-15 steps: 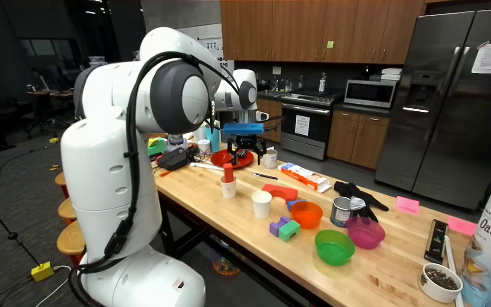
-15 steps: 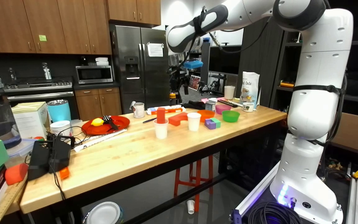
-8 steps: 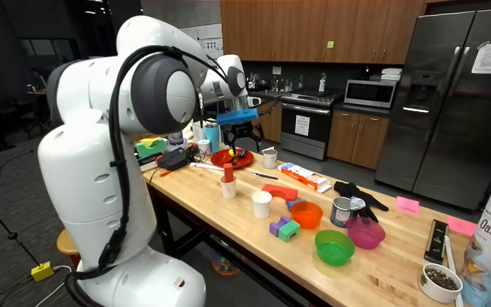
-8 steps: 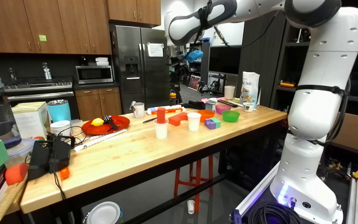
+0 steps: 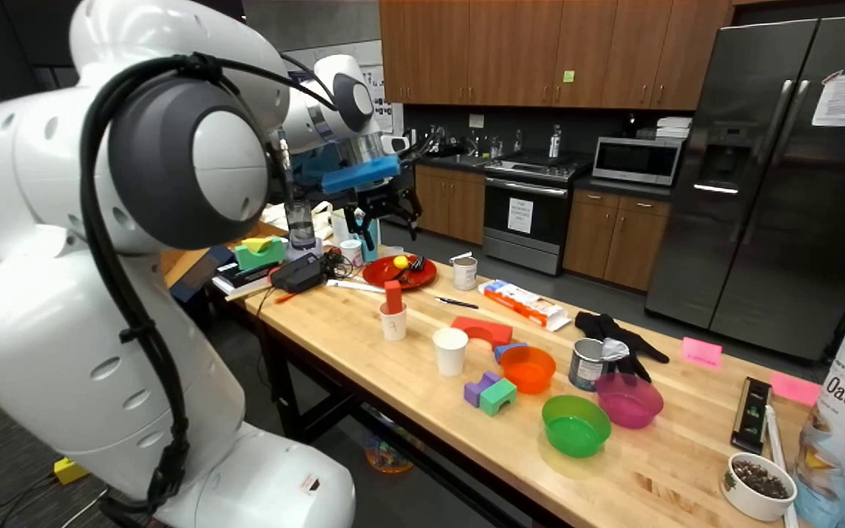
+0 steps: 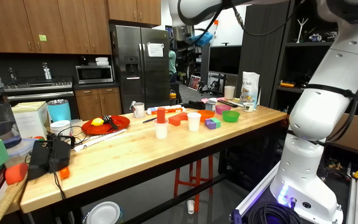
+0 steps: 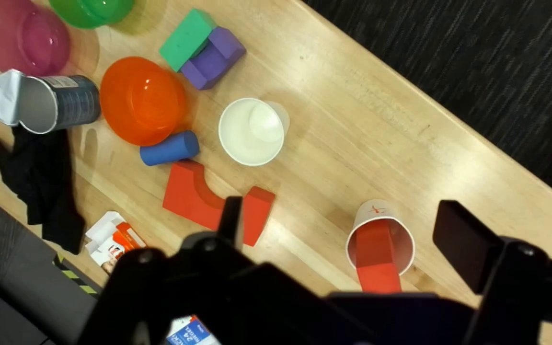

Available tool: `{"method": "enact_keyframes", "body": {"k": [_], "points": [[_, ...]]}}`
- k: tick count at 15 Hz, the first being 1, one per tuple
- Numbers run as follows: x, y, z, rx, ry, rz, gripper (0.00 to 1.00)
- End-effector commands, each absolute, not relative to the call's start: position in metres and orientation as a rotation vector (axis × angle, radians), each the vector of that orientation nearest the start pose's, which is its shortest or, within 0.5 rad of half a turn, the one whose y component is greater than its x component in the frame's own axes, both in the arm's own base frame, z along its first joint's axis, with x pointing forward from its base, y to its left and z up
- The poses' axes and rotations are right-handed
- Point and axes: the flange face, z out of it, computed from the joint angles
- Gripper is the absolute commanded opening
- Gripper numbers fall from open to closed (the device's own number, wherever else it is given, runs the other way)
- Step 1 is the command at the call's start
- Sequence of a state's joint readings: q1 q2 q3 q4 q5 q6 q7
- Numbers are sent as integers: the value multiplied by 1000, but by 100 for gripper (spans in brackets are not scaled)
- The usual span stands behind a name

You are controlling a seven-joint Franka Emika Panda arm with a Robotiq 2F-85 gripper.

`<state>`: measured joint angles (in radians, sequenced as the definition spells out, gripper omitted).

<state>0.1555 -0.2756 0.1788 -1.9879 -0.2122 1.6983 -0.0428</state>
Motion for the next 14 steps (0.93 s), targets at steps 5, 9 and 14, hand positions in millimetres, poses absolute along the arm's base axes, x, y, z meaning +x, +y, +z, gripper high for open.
{"method": "enact_keyframes", "body": {"k": [5,9,14], "points": [[389,157,571,-3309,-643,-190,100],[383,165,527,-3164,-588,-237,100],[377,178,469,-3027,-475,-233,100]]}}
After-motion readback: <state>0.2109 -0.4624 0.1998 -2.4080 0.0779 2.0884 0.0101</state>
